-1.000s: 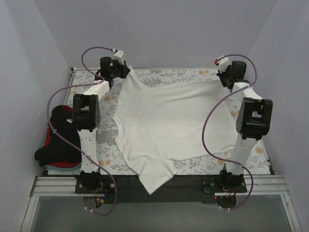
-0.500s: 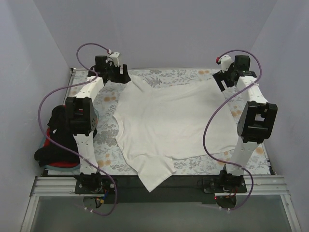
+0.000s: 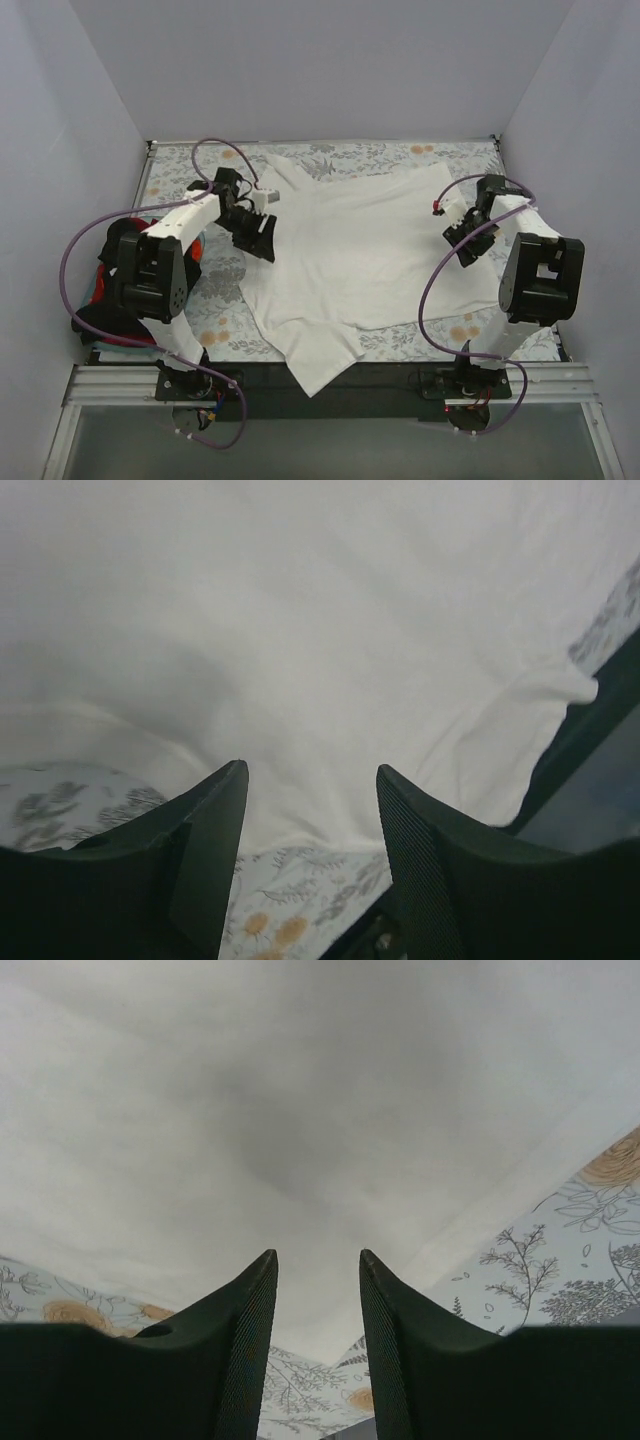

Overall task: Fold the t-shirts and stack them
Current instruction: Flatten the tshirt out

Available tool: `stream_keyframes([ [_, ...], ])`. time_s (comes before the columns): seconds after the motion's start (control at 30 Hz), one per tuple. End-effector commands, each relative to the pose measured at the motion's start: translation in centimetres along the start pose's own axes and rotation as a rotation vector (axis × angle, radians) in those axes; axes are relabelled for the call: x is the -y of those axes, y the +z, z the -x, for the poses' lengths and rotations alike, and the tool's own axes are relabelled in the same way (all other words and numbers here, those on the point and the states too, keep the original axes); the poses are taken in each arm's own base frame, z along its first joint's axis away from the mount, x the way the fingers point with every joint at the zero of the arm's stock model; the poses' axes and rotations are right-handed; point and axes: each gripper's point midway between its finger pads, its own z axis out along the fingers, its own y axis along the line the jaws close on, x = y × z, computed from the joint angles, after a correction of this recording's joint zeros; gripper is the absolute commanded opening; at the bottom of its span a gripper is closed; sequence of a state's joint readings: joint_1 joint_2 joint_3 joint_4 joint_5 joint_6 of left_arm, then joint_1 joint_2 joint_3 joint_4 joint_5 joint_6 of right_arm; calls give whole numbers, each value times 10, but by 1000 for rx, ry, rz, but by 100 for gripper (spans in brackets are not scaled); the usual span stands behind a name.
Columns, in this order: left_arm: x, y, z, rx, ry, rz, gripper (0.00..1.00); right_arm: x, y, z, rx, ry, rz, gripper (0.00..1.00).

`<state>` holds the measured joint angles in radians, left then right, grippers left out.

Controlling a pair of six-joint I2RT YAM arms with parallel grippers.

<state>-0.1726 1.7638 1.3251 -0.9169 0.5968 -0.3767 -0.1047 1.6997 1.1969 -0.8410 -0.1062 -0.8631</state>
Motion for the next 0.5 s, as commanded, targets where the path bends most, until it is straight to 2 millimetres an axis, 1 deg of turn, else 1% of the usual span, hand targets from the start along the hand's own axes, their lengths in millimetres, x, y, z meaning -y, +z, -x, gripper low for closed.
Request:
stream_keyframes([
  [0.0,46,3,-64,-234,129,-81,51,2,-9,-21,-45,-37,5,44],
  [0.03,45,4,-73,-269,146,-66,50,0,-7,-26,-61,-38,15,44],
  [0.1,36,6,-91,-332,161,-10,50,-3,-1,-33,-83,-41,31,44],
  [0.13,32,7,-95,-348,160,10,50,-5,2,-34,-85,-40,43,43],
  [0.17,19,8,-102,-387,159,65,50,-9,7,-36,-88,-29,59,42],
  [0.2,11,11,-103,-392,161,94,50,-13,14,-38,-96,-20,83,40],
  [0.23,6,13,-110,-416,160,111,50,-16,18,-40,-103,-16,95,39],
  [0.3,-6,16,-116,-447,166,151,50,-23,30,-51,-136,-4,122,38],
  [0.37,-13,18,-129,-496,171,167,49,-28,36,-60,-161,-5,130,37],
  [0.4,-19,18,-133,-514,181,189,49,-35,40,-70,-189,-6,141,37],
  [0.43,-22,17,-137,-526,189,200,49,-36,42,-74,-195,-9,135,35],
  [0.47,-24,16,-145,-549,195,204,49,-41,43,-79,-207,-9,142,35],
])
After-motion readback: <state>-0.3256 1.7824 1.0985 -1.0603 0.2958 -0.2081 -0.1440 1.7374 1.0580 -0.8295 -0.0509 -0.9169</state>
